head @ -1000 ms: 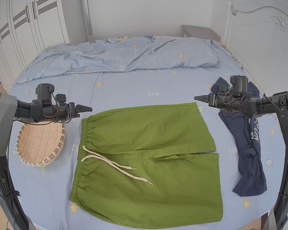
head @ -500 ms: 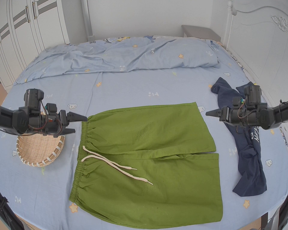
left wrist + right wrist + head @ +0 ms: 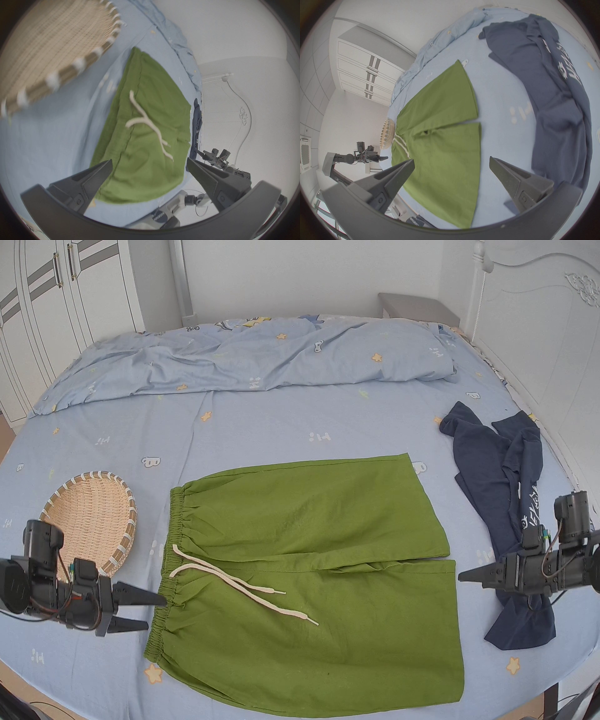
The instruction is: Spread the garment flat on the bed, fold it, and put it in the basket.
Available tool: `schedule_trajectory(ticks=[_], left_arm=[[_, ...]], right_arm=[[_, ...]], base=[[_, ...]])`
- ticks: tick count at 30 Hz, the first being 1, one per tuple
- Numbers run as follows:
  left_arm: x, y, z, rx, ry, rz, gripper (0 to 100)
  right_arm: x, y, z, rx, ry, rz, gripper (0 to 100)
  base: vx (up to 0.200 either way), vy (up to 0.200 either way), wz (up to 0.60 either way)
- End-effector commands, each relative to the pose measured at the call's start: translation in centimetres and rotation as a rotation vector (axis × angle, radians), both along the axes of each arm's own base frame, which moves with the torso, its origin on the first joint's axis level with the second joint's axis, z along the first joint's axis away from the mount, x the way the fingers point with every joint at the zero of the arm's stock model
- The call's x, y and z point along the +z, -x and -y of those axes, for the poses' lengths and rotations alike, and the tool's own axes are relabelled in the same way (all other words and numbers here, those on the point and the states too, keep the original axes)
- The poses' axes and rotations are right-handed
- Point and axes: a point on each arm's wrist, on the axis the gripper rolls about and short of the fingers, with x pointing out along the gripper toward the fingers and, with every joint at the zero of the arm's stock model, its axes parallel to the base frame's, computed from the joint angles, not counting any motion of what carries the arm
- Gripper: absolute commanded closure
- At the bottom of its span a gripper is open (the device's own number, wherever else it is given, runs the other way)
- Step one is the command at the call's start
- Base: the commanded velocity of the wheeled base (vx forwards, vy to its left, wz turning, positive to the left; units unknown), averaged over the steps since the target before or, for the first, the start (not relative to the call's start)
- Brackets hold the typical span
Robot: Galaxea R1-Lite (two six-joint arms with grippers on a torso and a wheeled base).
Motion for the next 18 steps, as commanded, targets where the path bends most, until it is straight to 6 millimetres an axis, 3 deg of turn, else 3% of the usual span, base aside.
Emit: schedule_trajectory(ticks=[1,9,18], left_arm=[[-1.7,4.0,-0.8,-0.008,-0.013,0.008,0],[-5.0,3.5,-1.4,-0.094,-0.051,-0.038,0],[-6.1,2.9,-1.8,-0.107,-0.059,-0.065,0]], right_arm=[[0.2,4.4,-0.1,0.034,-0.018,0.021,0],[-0.5,5.2,-0.4,0.06,-0.018,-0.006,0],[-0.7,5.1,-0.4,0.065,-0.02,0.015,0]], base=[[0.0,0.0,0.0],[0.0,0.0,0.0],[0.0,0.0,0.0]])
